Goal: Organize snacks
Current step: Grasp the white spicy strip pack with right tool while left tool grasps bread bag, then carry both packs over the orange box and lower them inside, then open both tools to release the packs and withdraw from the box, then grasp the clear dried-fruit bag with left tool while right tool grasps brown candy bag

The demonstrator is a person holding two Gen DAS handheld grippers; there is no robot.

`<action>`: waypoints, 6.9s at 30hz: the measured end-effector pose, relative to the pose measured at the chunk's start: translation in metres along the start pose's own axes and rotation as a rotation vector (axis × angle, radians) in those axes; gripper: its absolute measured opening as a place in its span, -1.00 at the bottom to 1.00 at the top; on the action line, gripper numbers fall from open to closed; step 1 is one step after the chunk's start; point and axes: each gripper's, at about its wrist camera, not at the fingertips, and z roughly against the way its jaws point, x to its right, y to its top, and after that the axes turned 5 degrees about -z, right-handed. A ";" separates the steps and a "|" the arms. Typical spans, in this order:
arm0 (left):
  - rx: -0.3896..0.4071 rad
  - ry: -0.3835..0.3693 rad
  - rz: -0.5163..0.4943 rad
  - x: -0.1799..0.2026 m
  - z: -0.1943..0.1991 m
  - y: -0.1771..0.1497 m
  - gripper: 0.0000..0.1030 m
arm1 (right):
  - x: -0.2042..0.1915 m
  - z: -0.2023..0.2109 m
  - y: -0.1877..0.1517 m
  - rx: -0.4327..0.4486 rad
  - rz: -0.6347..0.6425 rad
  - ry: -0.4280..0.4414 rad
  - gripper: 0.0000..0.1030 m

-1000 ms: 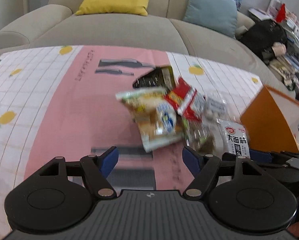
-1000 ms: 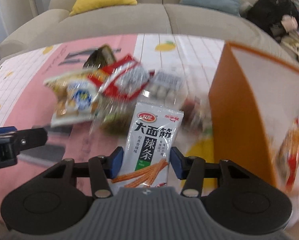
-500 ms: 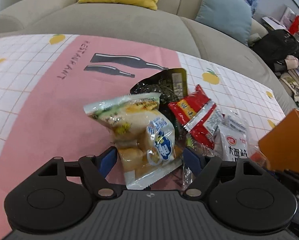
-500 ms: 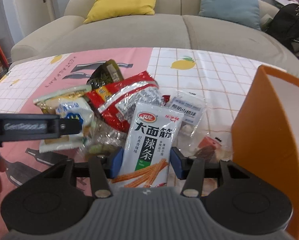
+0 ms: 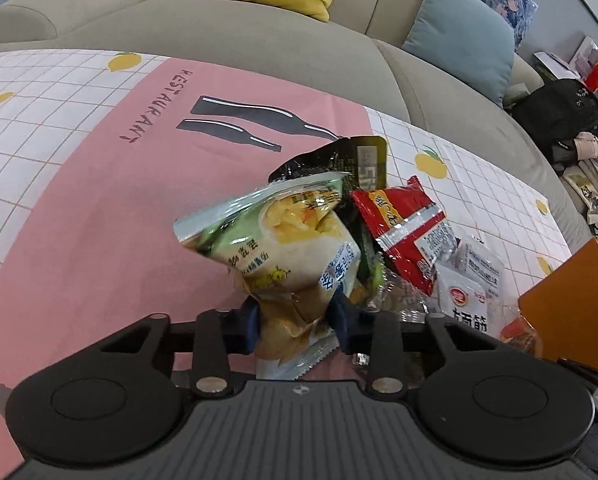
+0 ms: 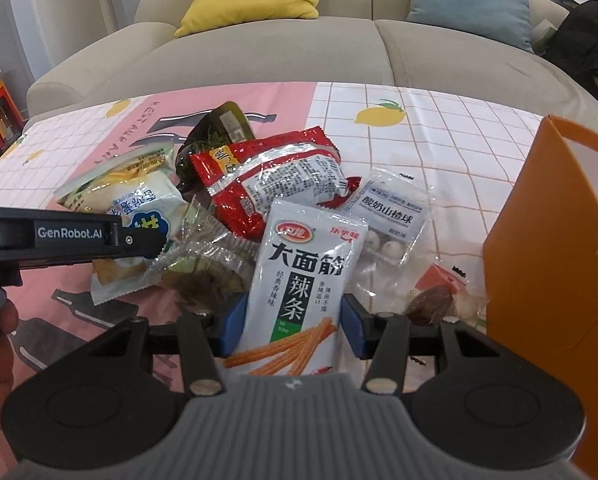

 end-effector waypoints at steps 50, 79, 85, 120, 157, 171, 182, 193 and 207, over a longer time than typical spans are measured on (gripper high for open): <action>-0.224 0.003 -0.183 0.093 0.164 -0.035 -0.38 | 0.015 0.176 -0.019 -0.025 0.045 0.120 -0.04; -0.437 -0.199 -0.493 0.287 0.056 0.042 -0.38 | 0.190 0.160 0.058 -0.157 0.023 -0.056 -0.04; -0.506 -0.178 -0.532 0.304 0.025 0.038 -0.38 | 0.207 0.131 0.053 -0.215 0.047 -0.066 -0.04; -0.567 -0.071 -0.595 0.328 -0.044 0.035 0.21 | 0.220 0.068 0.046 -0.305 0.177 -0.052 0.07; -0.094 -0.045 -0.564 0.229 0.141 0.033 0.55 | 0.098 0.204 0.027 0.120 0.107 -0.207 0.83; 0.067 -0.049 -0.329 0.125 0.164 -0.009 0.57 | 0.026 0.195 -0.031 0.310 -0.022 -0.257 0.92; 0.073 0.017 -0.353 0.080 0.144 -0.049 0.54 | -0.004 0.179 -0.057 0.390 0.044 -0.278 0.91; 0.064 -0.019 -0.289 0.055 0.129 -0.045 0.48 | -0.029 0.141 -0.055 0.313 0.196 -0.262 0.36; 0.023 -0.035 -0.337 0.059 0.077 -0.024 0.49 | -0.027 0.060 -0.032 0.182 0.278 -0.389 0.03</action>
